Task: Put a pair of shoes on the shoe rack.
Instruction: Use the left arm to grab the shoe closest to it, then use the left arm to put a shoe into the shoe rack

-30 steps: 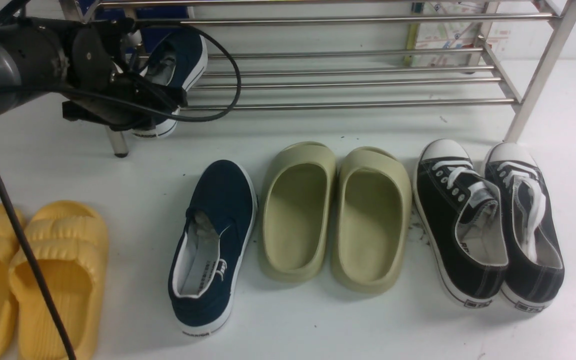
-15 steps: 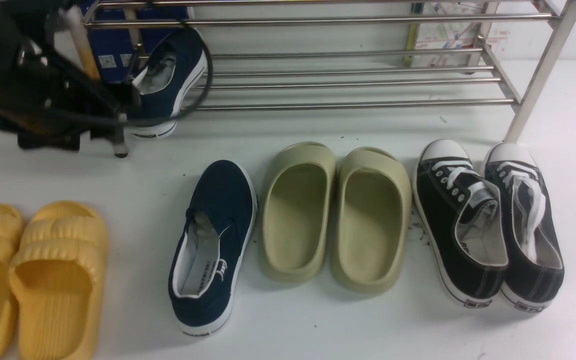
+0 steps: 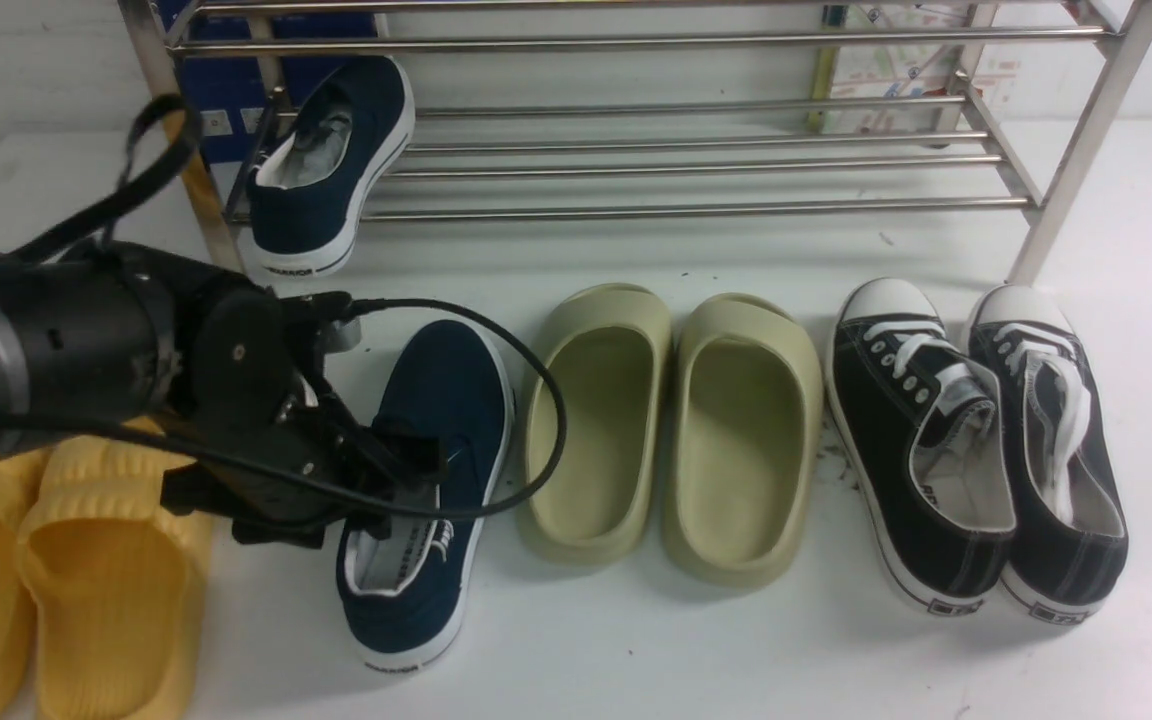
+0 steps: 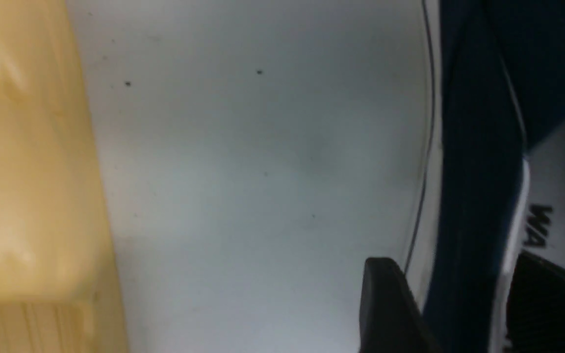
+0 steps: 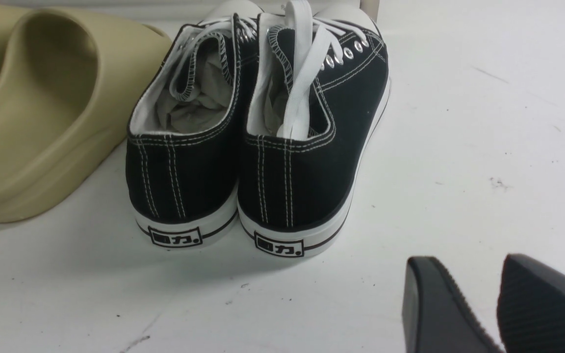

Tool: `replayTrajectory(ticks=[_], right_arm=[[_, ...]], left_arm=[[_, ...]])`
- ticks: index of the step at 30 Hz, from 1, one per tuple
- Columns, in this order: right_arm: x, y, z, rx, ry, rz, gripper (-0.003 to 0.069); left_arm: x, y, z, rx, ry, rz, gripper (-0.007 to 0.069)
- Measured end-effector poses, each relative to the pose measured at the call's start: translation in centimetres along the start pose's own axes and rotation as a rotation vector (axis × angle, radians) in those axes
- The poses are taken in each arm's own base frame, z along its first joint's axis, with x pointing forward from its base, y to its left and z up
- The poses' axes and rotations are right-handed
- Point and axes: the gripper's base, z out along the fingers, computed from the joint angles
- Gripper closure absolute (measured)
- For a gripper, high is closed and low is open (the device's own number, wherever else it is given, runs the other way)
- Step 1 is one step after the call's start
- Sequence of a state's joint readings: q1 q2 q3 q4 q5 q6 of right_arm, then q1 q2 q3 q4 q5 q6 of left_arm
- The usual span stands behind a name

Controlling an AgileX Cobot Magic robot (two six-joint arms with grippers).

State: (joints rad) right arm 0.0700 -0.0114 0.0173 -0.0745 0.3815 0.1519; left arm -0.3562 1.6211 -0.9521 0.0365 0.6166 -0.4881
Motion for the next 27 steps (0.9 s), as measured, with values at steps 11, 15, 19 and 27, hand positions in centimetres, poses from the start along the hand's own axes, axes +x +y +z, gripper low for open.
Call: replayTrajectory(ticks=[11, 15, 19, 27], right_arm=[[0.0, 0.0, 0.0, 0.000, 0.000, 0.000, 0.0420], [0.0, 0.0, 0.0, 0.000, 0.000, 0.000, 0.0420], [0.0, 0.0, 0.0, 0.000, 0.000, 0.000, 0.0420], [0.0, 0.0, 0.0, 0.000, 0.000, 0.000, 0.0420]], left_arm=[[-0.7, -0.4, 1.0, -0.002, -0.005, 0.001, 0.0596], [-2.7, -1.3, -0.5, 0.017, -0.042, 0.014, 0.0627], [-5.4, -2.6, -2.6, 0.062, -0.133, 0.010, 0.0627], [-8.5, -4.1, -5.4, 0.124, -0.260, -0.017, 0.0627]])
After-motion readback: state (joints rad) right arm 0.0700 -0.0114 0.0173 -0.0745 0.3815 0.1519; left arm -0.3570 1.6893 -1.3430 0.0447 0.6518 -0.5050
